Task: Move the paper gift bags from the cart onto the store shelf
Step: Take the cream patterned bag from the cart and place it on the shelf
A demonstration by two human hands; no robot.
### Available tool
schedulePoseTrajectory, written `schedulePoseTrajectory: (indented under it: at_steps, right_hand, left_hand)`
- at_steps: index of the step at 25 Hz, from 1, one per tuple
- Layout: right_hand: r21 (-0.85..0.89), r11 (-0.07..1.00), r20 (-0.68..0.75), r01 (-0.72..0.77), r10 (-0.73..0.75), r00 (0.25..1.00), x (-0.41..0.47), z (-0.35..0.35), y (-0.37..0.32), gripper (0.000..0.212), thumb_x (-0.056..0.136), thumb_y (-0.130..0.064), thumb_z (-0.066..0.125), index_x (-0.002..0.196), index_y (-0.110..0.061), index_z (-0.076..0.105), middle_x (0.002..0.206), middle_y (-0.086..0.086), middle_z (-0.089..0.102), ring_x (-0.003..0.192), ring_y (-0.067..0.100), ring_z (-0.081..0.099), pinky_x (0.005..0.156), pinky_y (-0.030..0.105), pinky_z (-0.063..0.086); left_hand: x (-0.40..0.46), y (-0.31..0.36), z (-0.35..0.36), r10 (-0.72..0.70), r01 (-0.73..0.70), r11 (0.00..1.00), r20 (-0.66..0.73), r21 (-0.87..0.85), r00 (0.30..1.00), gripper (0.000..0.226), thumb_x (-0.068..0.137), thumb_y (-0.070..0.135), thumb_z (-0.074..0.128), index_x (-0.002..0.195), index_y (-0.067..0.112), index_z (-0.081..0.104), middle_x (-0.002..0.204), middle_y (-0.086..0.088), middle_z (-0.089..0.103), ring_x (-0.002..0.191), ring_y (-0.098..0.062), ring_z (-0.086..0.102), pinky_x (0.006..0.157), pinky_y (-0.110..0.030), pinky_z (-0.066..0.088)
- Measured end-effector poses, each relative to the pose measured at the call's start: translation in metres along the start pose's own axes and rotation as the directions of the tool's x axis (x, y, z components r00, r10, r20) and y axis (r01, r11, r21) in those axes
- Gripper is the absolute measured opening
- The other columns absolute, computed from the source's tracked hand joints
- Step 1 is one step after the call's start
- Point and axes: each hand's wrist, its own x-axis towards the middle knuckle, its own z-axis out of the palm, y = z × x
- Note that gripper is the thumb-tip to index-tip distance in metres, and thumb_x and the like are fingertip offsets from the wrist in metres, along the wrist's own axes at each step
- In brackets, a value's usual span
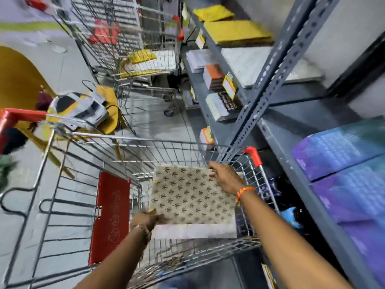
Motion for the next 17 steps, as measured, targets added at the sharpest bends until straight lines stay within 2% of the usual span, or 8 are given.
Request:
schedulePoseTrajectory:
  at_steps: [1, 3, 6, 7, 9, 11, 14, 17]
  right_hand:
    - [0.030, 1.000, -0.103, 0.002, 0.001, 0.995, -0.017, -0.017, -0.007, 0.026, 0.095, 0.005, 0.042, 0.101, -0.016, 0.055, 0.088, -0.001, 0.066, 0.064, -0.012, 0.061, 0.057, 0.011, 0.047]
    - [0.141, 0.990, -0.244, 0.003, 0.031, 0.969, -0.058, -0.058, -0.026, 0.023, 0.090, 0.009, 0.046, 0.093, -0.012, 0.056, 0.081, 0.006, 0.062, 0.061, -0.015, 0.055, 0.050, 0.015, 0.032]
    - [0.173, 0.982, -0.478, 0.081, 0.012, 0.878, -0.109, -0.101, -0.053, 0.015, 0.091, 0.002, 0.053, 0.087, -0.011, 0.058, 0.075, 0.010, 0.065, 0.066, 0.008, 0.061, 0.059, 0.033, 0.045]
    - [0.189, 0.977, -0.548, 0.093, 0.026, 0.836, -0.129, -0.116, -0.059, 0.011, 0.092, -0.002, 0.054, 0.087, -0.011, 0.058, 0.073, 0.011, 0.067, 0.069, 0.022, 0.063, 0.063, 0.039, 0.050]
    - [0.247, 0.960, -0.661, 0.129, 0.070, 0.747, -0.164, -0.147, -0.074, 0.008, 0.093, -0.008, 0.055, 0.087, -0.012, 0.058, 0.073, 0.011, 0.067, 0.072, 0.032, 0.062, 0.067, 0.046, 0.052]
    - [0.260, 0.947, -0.783, 0.188, 0.093, 0.616, -0.200, -0.182, -0.089, 0.009, 0.094, -0.017, 0.059, 0.086, -0.014, 0.059, 0.071, 0.007, 0.066, 0.071, 0.027, 0.061, 0.067, 0.043, 0.049]
    - [0.279, 0.932, -0.893, 0.230, 0.164, 0.419, -0.249, -0.227, -0.105, 0.006, 0.093, -0.017, 0.063, 0.088, -0.019, 0.061, 0.075, -0.002, 0.069, 0.071, 0.013, 0.062, 0.063, 0.034, 0.046]
    - [0.348, 0.898, -0.929, 0.268, 0.293, 0.226, -0.301, -0.269, -0.113, 0.007, 0.094, -0.012, 0.063, 0.091, -0.018, 0.063, 0.084, -0.002, 0.074, 0.082, 0.021, 0.068, 0.071, 0.040, 0.054]
  left_hand:
    - [-0.013, 0.013, -0.007, 0.089, -0.089, 0.996, 0.005, -0.026, 0.996, 0.054, 0.074, 0.013, 0.081, 0.120, -0.007, 0.060, 0.112, -0.019, 0.070, 0.096, -0.026, 0.064, 0.084, -0.036, 0.052]
    - [-0.052, 0.047, -0.022, 0.251, -0.250, 0.968, 0.003, -0.027, 0.968, 0.044, 0.069, 0.020, 0.084, 0.106, 0.001, 0.069, 0.107, -0.021, 0.073, 0.093, -0.028, 0.066, 0.079, -0.035, 0.051]
    - [-0.108, 0.098, -0.032, 0.498, -0.493, 0.850, -0.027, -0.184, 0.867, 0.025, 0.075, 0.013, 0.080, 0.095, 0.017, 0.067, 0.101, -0.016, 0.072, 0.098, -0.034, 0.069, 0.088, -0.044, 0.056]
    - [-0.132, 0.118, -0.032, 0.586, -0.562, 0.767, -0.019, -0.309, 0.810, 0.026, 0.078, 0.006, 0.077, 0.096, 0.020, 0.064, 0.098, -0.015, 0.071, 0.095, -0.034, 0.068, 0.086, -0.044, 0.058]
    - [-0.178, 0.161, -0.027, 0.699, -0.624, 0.593, -0.060, -0.510, 0.713, 0.034, 0.083, -0.004, 0.070, 0.102, 0.022, 0.062, 0.096, -0.007, 0.070, 0.087, -0.025, 0.067, 0.075, -0.031, 0.061]
    - [-0.232, 0.204, -0.014, 0.776, -0.636, 0.470, -0.057, -0.611, 0.628, 0.030, 0.086, 0.003, 0.068, 0.113, 0.016, 0.063, 0.099, -0.002, 0.072, 0.087, -0.016, 0.068, 0.071, -0.022, 0.061]
    - [-0.308, 0.254, 0.011, 0.901, -0.681, 0.337, 0.014, -0.651, 0.433, 0.014, 0.084, 0.018, 0.071, 0.098, 0.015, 0.070, 0.084, 0.008, 0.078, 0.069, 0.001, 0.069, 0.057, -0.016, 0.056]
    - [-0.386, 0.297, 0.038, 0.972, -0.709, 0.230, 0.127, -0.666, 0.196, 0.018, 0.091, 0.014, 0.064, 0.107, 0.011, 0.071, 0.098, 0.001, 0.079, 0.082, -0.006, 0.073, 0.072, -0.023, 0.060]
